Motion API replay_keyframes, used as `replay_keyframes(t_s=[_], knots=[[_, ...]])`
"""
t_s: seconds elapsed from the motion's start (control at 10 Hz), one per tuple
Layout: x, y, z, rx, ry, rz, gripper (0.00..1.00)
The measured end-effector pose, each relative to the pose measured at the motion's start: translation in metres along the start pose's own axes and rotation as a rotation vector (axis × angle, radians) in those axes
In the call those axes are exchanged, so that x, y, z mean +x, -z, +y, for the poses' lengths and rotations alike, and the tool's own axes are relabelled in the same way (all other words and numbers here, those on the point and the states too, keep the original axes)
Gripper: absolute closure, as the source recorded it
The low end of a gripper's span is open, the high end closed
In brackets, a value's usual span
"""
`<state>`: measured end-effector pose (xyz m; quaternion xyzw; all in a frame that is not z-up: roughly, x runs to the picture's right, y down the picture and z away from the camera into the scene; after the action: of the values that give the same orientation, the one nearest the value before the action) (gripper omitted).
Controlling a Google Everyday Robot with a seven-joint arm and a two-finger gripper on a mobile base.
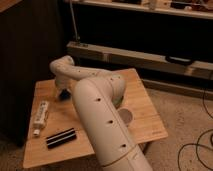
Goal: Place the white sponge in the ceramic bowl
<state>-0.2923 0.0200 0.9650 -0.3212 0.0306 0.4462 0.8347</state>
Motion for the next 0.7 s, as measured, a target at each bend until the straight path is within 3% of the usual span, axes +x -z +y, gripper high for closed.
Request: replay_keyframes(t_s=[0.3, 0.7], knots=[[-0.009, -0.008, 0.002, 0.008, 0.022, 0.004, 0.38], [-0.006, -0.021, 0.003, 0.033, 0.033, 0.039, 0.78]])
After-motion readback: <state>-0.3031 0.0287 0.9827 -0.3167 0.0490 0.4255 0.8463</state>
